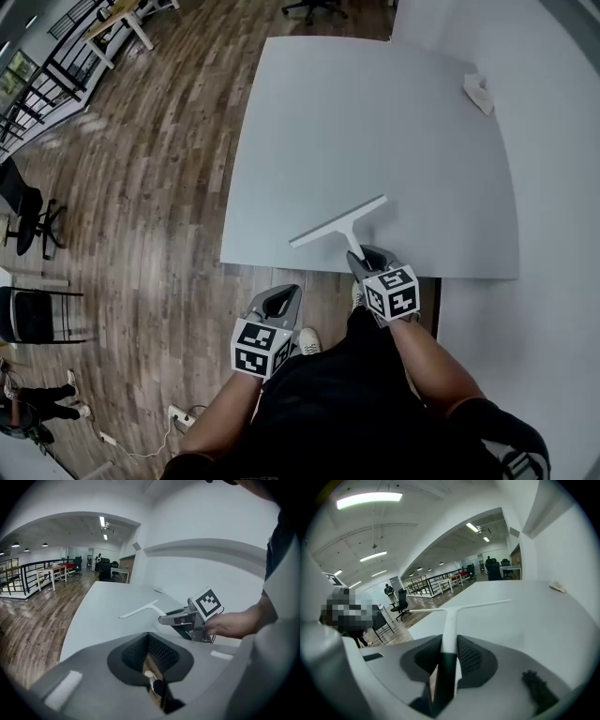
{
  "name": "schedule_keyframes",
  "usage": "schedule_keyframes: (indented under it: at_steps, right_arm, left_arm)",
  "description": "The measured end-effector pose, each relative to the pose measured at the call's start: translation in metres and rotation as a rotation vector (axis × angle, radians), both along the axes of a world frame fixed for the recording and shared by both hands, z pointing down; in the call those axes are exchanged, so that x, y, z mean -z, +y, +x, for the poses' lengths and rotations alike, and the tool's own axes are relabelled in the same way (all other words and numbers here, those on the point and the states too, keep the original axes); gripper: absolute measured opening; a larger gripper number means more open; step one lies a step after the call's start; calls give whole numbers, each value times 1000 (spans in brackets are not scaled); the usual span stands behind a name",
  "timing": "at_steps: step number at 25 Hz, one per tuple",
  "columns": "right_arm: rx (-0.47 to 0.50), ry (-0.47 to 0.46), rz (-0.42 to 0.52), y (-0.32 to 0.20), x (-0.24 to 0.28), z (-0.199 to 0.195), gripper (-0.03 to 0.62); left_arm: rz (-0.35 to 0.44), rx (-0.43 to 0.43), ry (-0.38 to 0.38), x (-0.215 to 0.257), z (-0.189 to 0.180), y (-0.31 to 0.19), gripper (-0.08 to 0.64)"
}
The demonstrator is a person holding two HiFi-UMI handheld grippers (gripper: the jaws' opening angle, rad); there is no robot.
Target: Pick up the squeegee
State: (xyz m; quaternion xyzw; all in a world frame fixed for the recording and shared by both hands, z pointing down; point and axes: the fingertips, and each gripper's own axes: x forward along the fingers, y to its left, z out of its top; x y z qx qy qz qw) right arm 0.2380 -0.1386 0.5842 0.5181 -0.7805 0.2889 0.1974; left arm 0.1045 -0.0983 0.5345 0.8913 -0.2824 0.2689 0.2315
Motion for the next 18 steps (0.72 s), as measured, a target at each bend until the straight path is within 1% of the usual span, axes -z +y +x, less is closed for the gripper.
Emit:
schedule_keyframes:
  at_steps: [4,6,8,10,13,18]
  right_arm:
    - [-26,-21,31,24,22,-27,95]
    - [-47,-43,58,36,33,-38,95]
    - [-59,-41,91,50,45,-46,95]
    - [-62,-35,121,65,56,-54,95]
    - [-84,-57,150,84,76,-59,95]
    - [-153,-110,196,116,107,-49,95]
  left_arm:
    - [35,-11,32,12,-29,18,8]
    - [79,-27,35,14,-41,27,8]
    - [133,-54,27,15,-50,35,8]
    - [152,-71,35,17,-55,44,8]
    - [148,-94,73,25,-55,53,8]
    - [188,-169,119,43,-37,64,8]
